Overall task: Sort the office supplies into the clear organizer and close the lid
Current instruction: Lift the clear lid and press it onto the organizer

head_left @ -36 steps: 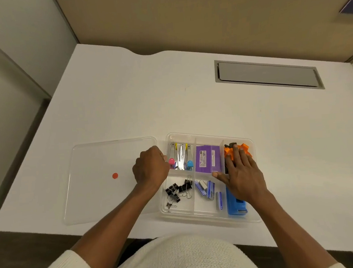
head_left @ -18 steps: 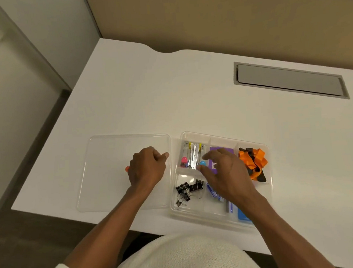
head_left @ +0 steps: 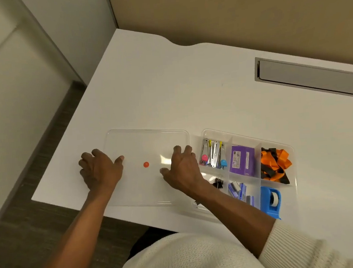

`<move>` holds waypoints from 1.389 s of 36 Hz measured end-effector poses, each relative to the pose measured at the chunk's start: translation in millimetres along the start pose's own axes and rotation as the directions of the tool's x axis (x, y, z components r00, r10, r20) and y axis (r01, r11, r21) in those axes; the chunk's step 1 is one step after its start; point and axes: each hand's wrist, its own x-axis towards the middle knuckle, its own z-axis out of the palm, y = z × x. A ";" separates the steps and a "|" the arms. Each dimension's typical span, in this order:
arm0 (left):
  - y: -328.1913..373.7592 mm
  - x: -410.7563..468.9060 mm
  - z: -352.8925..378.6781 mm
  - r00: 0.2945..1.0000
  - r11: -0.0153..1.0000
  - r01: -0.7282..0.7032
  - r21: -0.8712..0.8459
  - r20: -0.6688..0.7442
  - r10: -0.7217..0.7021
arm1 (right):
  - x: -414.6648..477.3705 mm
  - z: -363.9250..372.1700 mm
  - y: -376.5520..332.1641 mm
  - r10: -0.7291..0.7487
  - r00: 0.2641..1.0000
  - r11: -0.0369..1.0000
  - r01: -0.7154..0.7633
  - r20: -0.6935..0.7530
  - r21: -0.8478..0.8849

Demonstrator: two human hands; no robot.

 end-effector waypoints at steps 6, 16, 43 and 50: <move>-3.1 5.4 7.0 0.999 1.000 0.023 -0.004 0.044 -0.023 | 14.8 16.1 -5.9 0.089 0.994 0.991 -0.082 0.063 -0.107; 3.7 26.7 4.4 0.997 0.994 0.062 -0.089 0.045 -0.059 | 19.0 30.6 -23.7 0.172 0.984 0.970 -0.160 -0.050 0.184; 68.6 -17.2 -19.2 0.983 0.896 -0.169 -0.410 -0.001 0.185 | -43.7 -80.5 42.5 0.309 0.837 0.901 -0.105 -0.451 0.422; 107.3 -90.2 16.8 0.909 0.849 -0.350 -0.395 0.073 0.409 | -83.4 -89.8 131.1 0.441 0.745 0.864 -0.202 -0.499 0.462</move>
